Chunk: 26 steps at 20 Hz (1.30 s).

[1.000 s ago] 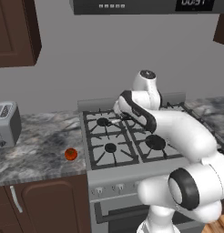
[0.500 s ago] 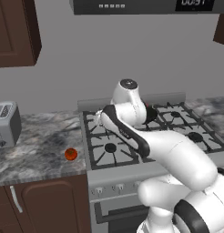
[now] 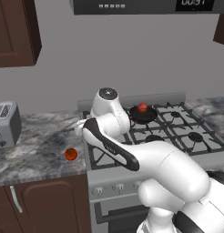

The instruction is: Place the pan on the rear center burner on the stove. Then place the tomato and the onion in the pan and turn on the rear center burner.

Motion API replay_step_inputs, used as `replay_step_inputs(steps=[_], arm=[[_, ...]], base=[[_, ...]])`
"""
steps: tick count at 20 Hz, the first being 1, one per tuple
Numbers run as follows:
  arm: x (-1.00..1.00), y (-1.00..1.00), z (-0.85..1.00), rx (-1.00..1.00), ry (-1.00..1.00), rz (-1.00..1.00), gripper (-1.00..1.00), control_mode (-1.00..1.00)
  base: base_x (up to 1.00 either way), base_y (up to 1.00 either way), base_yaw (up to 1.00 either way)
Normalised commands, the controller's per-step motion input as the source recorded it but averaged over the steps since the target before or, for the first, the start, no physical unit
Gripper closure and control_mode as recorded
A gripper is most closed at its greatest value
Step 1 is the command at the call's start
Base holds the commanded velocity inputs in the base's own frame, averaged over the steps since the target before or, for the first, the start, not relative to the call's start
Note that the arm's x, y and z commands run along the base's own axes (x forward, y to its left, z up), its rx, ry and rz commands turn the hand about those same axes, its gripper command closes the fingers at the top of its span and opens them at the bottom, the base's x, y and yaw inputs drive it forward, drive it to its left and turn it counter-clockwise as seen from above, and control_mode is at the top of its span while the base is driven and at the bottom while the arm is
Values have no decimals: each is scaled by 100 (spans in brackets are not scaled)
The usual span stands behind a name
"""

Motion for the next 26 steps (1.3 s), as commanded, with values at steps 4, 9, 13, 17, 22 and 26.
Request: replay_step_inputs(steps=[4, 9, 13, 17, 22, 26], arm=[[-9, 57, -18, -1, 5, 5, -100, -100], [-7, 47, -28, 0, 9, 4, -100, -100], [0, 29, -30, 0, 10, 1, -100, -100], [11, 3, -38, -1, 8, 0, -100, -100], [14, 0, -38, -2, 6, 0, -100, -100], [25, 7, -36, -3, 3, 0, -100, -100]], base=[[0, 0, 0], [0, 0, 0], [0, 0, 0], [0, 0, 0], [0, 0, 0], [0, 0, 0]])
